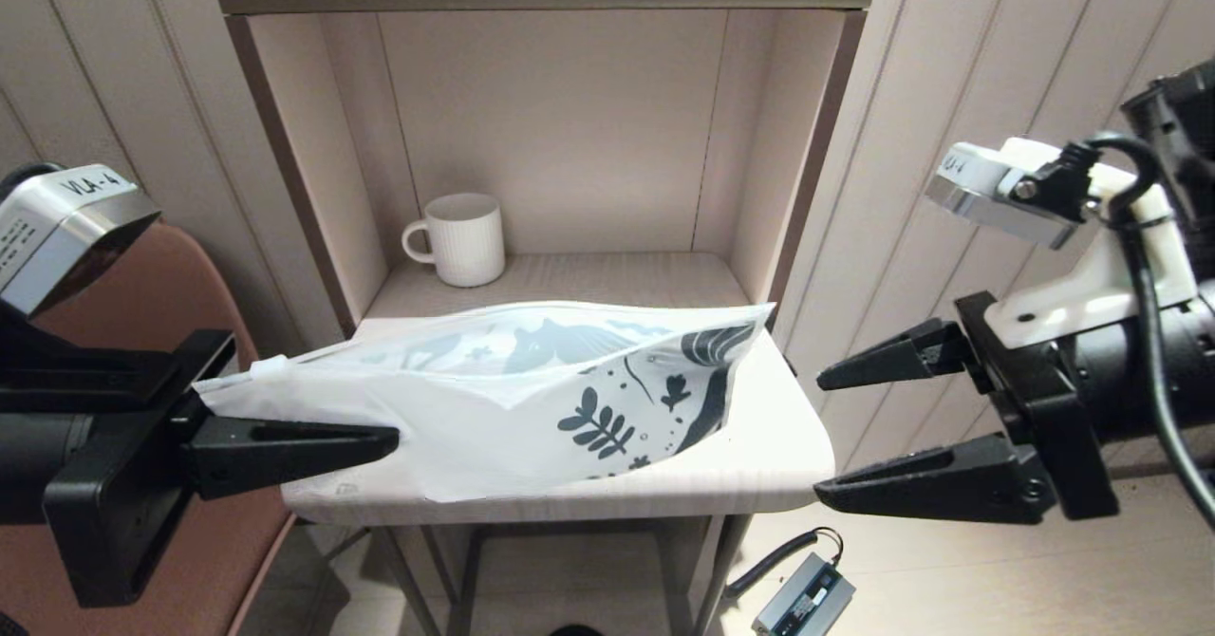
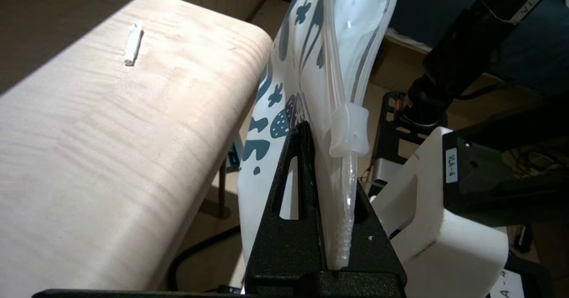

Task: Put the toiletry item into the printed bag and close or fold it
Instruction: Pick up the toothpaste

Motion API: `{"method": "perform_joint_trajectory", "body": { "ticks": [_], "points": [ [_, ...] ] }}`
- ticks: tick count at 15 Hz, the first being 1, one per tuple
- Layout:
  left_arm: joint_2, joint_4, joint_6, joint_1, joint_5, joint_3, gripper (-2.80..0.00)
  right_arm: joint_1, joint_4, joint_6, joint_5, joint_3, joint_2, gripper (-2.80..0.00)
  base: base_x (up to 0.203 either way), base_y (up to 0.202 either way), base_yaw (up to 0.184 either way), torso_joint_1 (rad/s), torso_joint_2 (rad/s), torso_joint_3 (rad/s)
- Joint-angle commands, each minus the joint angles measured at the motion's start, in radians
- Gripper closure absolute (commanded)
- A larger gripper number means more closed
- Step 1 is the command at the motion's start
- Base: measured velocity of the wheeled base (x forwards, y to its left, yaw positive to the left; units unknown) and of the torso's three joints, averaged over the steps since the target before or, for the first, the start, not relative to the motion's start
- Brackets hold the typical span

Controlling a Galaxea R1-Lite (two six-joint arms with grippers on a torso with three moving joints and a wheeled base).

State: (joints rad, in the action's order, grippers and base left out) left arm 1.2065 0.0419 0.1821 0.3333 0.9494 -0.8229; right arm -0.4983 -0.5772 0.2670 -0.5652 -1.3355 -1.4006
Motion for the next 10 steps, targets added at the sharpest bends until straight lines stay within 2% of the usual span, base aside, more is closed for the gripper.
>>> {"method": "perform_joint_trajectory", "body": {
  "ticks": [1,3,6,7,10],
  "points": [
    [0.009,0.001,0.000,-0.003,0.005,-0.015,0.00,0.003,0.003,0.001,-0.001,-0.013,-0.064,-2.80,0.000,0.000,0.000,0.000,0.00,0.000],
    [0.013,0.001,0.000,-0.004,0.005,-0.018,0.00,0.040,0.057,-0.009,0.005,-0.023,-0.120,-2.80,0.000,0.000,0.000,0.000,0.00,0.000],
    [0.020,0.003,0.000,-0.013,0.005,-0.019,0.00,0.045,0.137,-0.031,0.041,-0.041,-0.189,-2.80,0.000,0.000,0.000,0.000,0.00,0.000],
    [0.019,0.003,0.002,-0.013,0.005,-0.021,0.00,0.046,0.138,-0.032,0.045,-0.066,-0.217,0.00,0.000,0.000,0.000,0.000,0.00,0.000],
    [0.018,0.002,0.002,-0.013,0.005,-0.021,0.00,0.044,0.139,-0.065,0.051,-0.116,-0.265,0.00,0.000,0.000,0.000,0.000,0.00,0.000]
  ]
}}
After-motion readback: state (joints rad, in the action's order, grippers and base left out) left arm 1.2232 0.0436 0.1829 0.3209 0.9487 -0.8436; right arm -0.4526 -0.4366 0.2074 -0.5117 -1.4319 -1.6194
